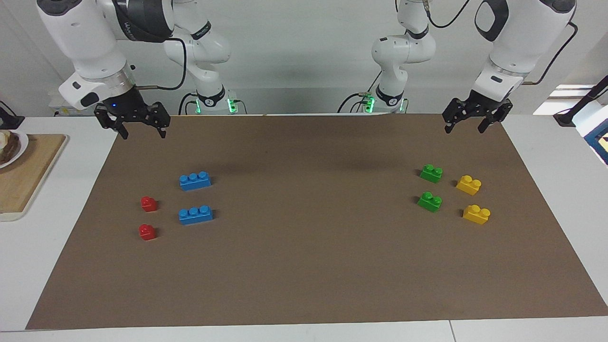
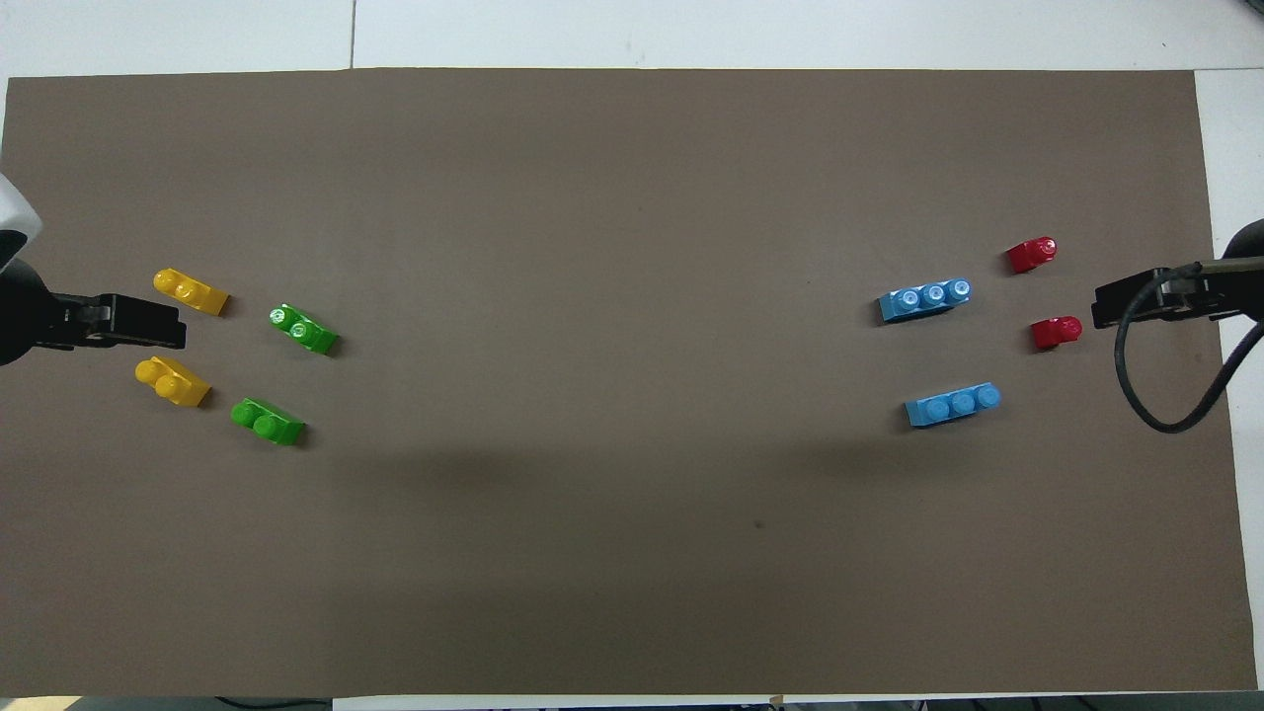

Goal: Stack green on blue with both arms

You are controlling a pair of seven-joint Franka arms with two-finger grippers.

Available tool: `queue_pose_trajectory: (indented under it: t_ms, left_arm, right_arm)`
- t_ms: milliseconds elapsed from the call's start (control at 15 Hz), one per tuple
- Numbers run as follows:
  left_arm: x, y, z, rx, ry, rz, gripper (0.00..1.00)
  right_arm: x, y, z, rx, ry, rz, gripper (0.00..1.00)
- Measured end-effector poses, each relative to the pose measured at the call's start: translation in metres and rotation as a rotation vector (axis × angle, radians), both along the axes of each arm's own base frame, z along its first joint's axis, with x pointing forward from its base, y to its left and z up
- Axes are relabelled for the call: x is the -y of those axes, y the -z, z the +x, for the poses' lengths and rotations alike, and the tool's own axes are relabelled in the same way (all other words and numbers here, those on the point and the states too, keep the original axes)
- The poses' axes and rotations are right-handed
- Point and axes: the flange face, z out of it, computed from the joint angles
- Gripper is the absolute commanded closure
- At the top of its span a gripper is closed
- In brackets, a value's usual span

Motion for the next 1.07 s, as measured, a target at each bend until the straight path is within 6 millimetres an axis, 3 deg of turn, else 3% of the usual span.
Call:
queue_pose_trajectory:
  t_ms: [800, 1067]
  left_arm:
    - [0.0003, 0.0000, 0.0000, 0.000, 0.000, 0.000, 0.00]
    - [-0.0027, 0.0000, 0.0001, -0.001, -0.059, -0.001, 0.00]
  right_arm:
    - [0.0005, -0.0005, 0.0006, 0.005, 0.003, 0.000, 0.00]
    - [-0.0002, -0.0024, 0.0025, 0.028, 0.124, 0.005, 0.14]
